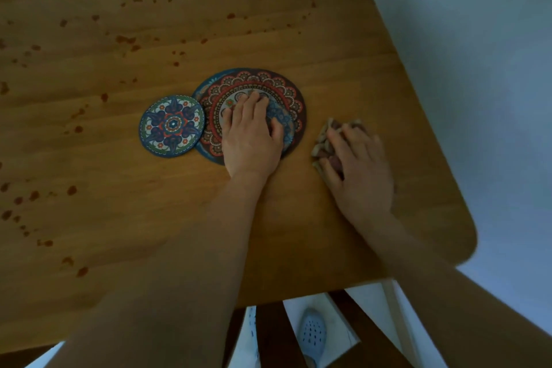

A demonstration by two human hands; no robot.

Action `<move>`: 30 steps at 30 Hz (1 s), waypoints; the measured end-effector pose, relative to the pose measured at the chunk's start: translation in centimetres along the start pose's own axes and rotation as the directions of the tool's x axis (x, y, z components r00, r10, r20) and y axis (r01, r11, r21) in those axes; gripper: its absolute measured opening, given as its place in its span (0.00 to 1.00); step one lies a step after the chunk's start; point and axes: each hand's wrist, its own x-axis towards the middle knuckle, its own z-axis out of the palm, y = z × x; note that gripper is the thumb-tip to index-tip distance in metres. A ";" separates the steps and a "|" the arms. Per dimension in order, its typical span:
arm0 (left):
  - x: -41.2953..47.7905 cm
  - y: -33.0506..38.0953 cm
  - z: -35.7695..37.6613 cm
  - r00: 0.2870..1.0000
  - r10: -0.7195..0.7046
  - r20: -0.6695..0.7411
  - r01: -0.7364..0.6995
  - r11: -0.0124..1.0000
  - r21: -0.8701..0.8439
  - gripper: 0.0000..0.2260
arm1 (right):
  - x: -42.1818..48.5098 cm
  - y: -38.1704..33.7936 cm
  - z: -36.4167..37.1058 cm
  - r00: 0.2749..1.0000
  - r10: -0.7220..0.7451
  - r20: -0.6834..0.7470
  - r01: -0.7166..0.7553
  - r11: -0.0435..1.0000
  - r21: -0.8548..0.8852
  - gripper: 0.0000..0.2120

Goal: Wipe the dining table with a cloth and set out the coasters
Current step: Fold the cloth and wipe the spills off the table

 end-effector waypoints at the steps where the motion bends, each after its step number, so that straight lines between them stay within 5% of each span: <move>1: 0.0 0.0 -0.1 1.000 0.001 0.004 -0.001 1.000 0.000 0.22 | -0.9 -0.5 0.0 1.000 -0.021 0.014 0.021 1.000 0.006 0.23; 8: 1.2 -2.0 -3.2 0.952 0.019 0.304 0.078 0.949 -0.304 0.23 | -3.4 1.0 -2.4 0.929 -0.316 0.192 0.270 0.934 0.233 0.28; 11: -3.1 -3.8 -4.5 0.979 -0.004 0.205 0.074 0.938 -0.338 0.24 | -3.8 2.4 -3.4 0.951 -0.220 0.218 0.177 0.964 0.199 0.33; 14: -9.2 -7.6 -5.3 0.994 -0.053 0.100 0.066 0.989 -0.136 0.24 | -4.1 2.1 -3.7 0.974 0.005 0.228 -0.039 0.989 0.141 0.36; 16: -11.9 -10.3 -5.9 0.995 -0.078 0.070 0.081 0.995 -0.054 0.25 | -4.3 0.9 -3.7 0.963 0.024 0.267 -0.060 0.990 0.129 0.38; 23: -12.5 -11.0 -6.0 0.988 -0.149 0.029 0.151 0.965 -0.213 0.22 | -4.4 -6.3 -0.1 0.813 -0.458 0.360 0.400 0.888 0.226 0.38; 30: -12.7 -10.8 -6.3 0.989 -0.146 -0.010 0.136 0.941 -0.311 0.27 | -1.7 -15.5 4.2 0.744 -0.631 0.217 0.566 0.769 0.296 0.32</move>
